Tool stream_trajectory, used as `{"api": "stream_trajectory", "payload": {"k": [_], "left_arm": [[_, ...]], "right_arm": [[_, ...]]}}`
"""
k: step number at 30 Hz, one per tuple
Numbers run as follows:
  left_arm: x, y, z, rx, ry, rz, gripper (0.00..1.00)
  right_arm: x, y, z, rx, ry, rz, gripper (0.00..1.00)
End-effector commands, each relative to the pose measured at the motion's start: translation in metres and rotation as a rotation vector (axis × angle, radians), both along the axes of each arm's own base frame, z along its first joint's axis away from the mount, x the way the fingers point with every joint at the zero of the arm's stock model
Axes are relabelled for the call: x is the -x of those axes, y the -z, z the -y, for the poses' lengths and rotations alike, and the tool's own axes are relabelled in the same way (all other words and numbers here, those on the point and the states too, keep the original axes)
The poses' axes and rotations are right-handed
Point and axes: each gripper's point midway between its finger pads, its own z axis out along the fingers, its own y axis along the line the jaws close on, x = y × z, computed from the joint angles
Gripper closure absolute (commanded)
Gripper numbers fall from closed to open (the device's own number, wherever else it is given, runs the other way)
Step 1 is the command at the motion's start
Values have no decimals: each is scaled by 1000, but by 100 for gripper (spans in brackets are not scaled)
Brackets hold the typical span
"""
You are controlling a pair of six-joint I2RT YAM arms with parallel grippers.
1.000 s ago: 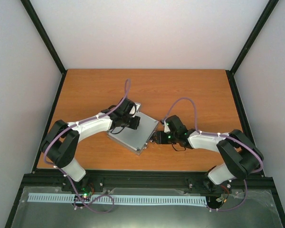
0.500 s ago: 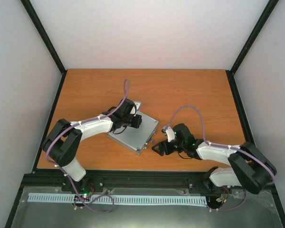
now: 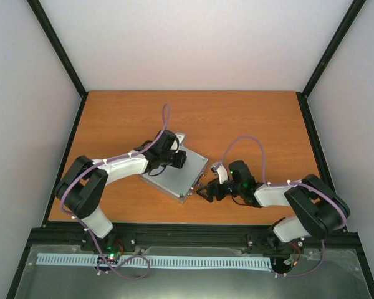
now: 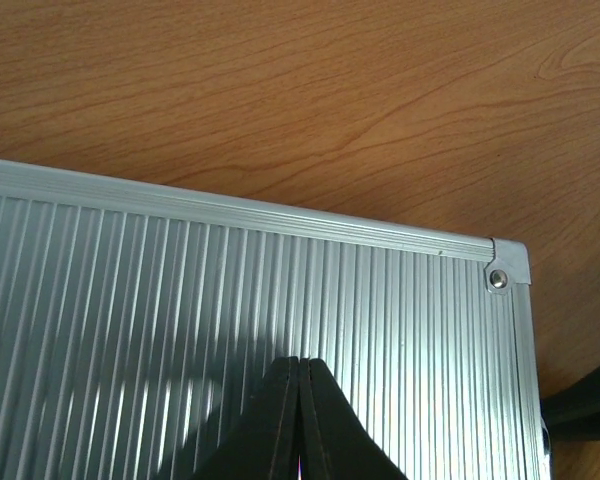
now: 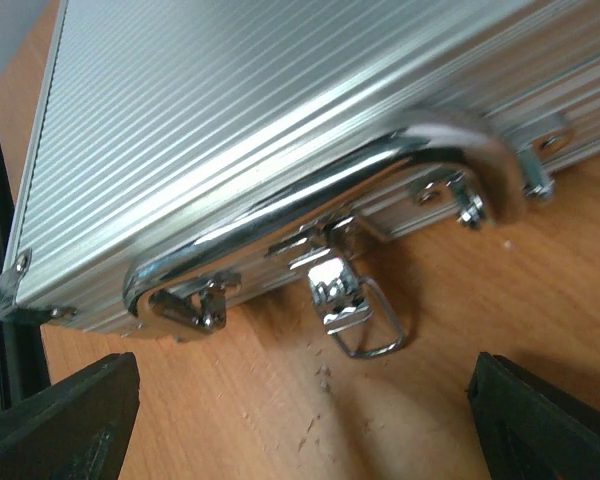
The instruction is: Pack up texas hold em set
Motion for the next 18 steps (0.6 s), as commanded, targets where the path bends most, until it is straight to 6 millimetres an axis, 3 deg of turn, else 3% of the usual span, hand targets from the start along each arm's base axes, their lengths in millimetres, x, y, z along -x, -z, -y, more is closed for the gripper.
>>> {"api": "stream_trajectory", "payload": {"k": [1,8,18], "left_arm": [[57,81,-44,-226,-5,-276,99],[58,81,-47,-233,-10,-275,99],[59,83,-47,-235,-9,-279,99]], "right_arm": [[-10,-4,-3,-60,-15,27,8],[-7,-5,-17,-127,-88,-3,10],[-10,0,-21,-124,-103,-18,11]]}}
